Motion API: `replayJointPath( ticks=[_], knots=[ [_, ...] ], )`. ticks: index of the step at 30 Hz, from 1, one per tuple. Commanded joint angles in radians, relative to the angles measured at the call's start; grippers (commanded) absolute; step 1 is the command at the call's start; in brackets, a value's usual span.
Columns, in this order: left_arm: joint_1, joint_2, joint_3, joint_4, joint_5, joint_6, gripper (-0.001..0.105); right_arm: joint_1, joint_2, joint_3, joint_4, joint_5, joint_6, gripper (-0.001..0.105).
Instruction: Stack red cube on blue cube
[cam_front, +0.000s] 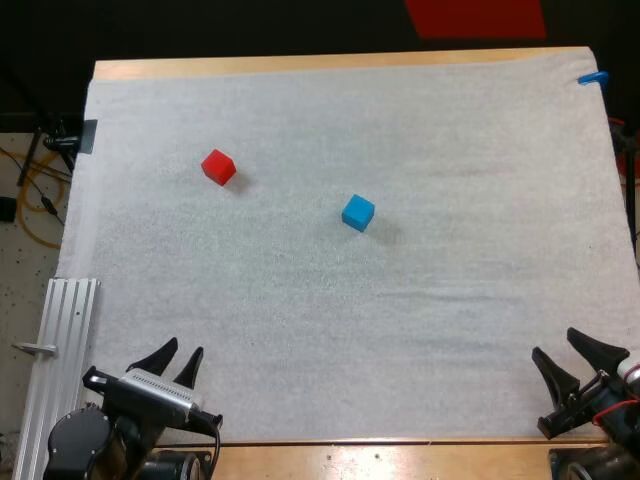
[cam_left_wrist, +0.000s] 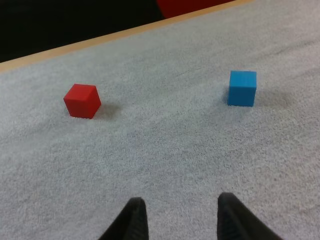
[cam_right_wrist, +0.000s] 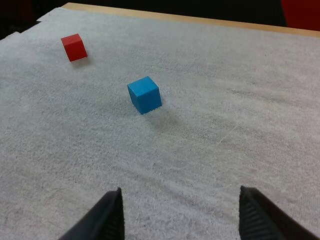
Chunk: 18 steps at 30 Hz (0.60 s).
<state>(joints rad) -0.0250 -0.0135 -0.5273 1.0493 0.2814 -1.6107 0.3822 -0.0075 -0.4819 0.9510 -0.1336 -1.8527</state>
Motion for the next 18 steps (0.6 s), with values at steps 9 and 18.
replayJointPath(
  ticks=[9, 18],
  knots=[
    [-0.004, -0.123, -0.013, -0.017, -0.081, -0.075, 0.034, -0.001, 0.010, -0.024, -0.006, 0.001, -0.006, 0.045],
    [-0.004, 0.050, -0.160, -0.017, -0.189, -0.061, 0.034, -0.001, 0.223, -0.176, -0.014, -0.128, -0.065, 0.045]
  ],
)
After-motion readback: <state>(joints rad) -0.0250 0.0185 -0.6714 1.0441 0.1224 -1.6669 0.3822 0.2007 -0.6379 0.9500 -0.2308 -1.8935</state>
